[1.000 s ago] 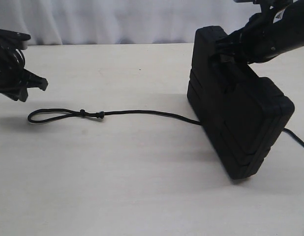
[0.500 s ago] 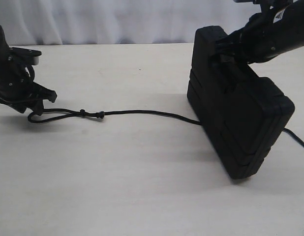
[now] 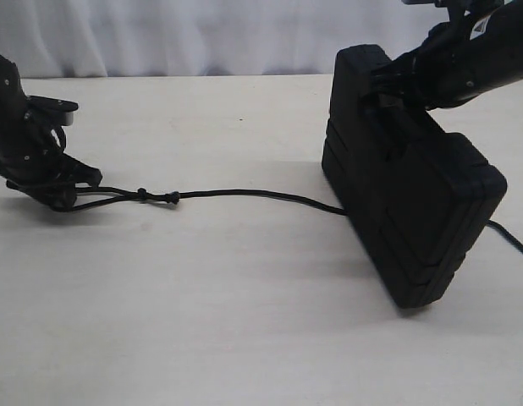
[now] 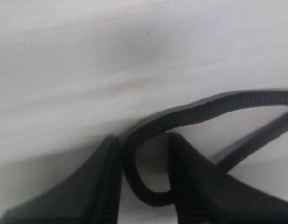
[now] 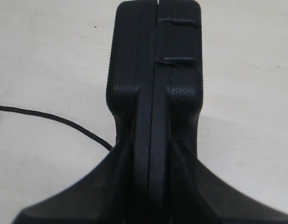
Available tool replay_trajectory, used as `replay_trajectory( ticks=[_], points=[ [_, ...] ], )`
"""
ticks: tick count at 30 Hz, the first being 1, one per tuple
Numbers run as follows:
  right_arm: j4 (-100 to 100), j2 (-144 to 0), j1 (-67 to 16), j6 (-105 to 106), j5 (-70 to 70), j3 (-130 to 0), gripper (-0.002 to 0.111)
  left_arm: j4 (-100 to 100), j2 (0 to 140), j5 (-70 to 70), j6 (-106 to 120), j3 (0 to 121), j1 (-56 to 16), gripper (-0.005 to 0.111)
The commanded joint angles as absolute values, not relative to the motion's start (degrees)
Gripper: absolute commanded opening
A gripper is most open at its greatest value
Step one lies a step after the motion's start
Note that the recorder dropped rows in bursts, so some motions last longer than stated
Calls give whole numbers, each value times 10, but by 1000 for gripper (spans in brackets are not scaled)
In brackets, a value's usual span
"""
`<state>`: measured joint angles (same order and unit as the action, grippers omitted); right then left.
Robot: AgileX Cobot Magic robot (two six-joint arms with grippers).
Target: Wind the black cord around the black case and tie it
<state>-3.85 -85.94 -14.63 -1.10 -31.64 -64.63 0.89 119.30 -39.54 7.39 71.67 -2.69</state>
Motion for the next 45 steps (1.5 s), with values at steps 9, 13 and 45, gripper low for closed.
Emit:
replay_trajectory(
  ticks=[9,13,45],
  points=[
    [-38,-851,-147,-7,-283,-650,4,63,1181,-401,84,737,-27,0],
    [-38,-851,-147,-7,-282,-650,4,207,1145,-393,188,741,-27,0],
    [-38,-851,-147,-7,-286,-650,4,628,1120,-455,714,741,-246,54]
  ],
)
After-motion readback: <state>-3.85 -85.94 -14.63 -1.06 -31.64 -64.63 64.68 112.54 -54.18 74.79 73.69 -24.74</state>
